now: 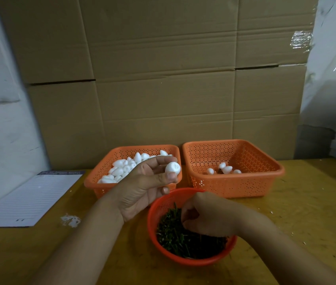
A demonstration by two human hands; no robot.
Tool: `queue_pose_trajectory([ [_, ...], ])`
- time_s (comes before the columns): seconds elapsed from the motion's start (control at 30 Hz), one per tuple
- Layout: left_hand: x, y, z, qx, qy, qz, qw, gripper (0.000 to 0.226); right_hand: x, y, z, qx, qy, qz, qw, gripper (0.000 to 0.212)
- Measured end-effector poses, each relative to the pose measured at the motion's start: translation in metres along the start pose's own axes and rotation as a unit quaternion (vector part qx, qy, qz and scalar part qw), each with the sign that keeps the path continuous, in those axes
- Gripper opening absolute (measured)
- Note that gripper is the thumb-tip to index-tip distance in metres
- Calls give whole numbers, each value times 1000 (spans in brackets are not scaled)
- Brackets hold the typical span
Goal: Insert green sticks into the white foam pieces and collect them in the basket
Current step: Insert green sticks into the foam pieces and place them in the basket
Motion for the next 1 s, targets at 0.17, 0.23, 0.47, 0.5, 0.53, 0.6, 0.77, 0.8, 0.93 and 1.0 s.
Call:
queue_pose_trajectory([
  [0.17, 0, -5, 1, 14, 2, -10, 1000, 47, -1, -7, 3, -2, -5, -29, 1000, 16],
  [0.23, 0, -8, 2, 12, 0, -16, 1000, 43, -2, -9, 4, 6, -3, -36, 999, 16],
  [0.47, 0, -10, 3, 27, -2, -25, 999, 46, -1, -12, 5, 18, -12, -59, 998, 13],
  [0.5, 0, -10, 3, 28, -3, -26, 999, 43, -1, -13, 4, 22, -11, -63, 998, 13],
  [0.53, -1, -10, 3, 30, -4, -29, 999, 40, -1, -14, 3, 28, -10, -68, 997, 13],
  [0.6, -1, -11, 4, 31, -6, -34, 999, 36, -2, -17, 2, 47, -11, -80, 996, 14],
  [0.77, -1, -15, 3, 26, -1, -51, 998, 24, -5, -29, -4, 134, -8, -128, 983, 13],
  [0.8, -1, -15, 3, 29, 2, -52, 998, 28, -6, -31, -5, 157, -4, -138, 978, 12],
  [0.93, -2, -18, 2, 25, 8, -60, 998, 31, -9, -42, -7, 244, -7, -207, 948, 10],
  [1.0, -2, -21, 3, 20, 7, -66, 998, 35, -12, -48, -8, 275, -7, -235, 932, 13],
])
Point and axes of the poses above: each hand's wrist, its own x-axis towards the middle knuckle, its own y-axis out of the palm, z = x × y, the point moved 8 cm from there along x, towards the middle knuckle, and after that the axes turned 6 degrees about z, right-handed, at the moved point
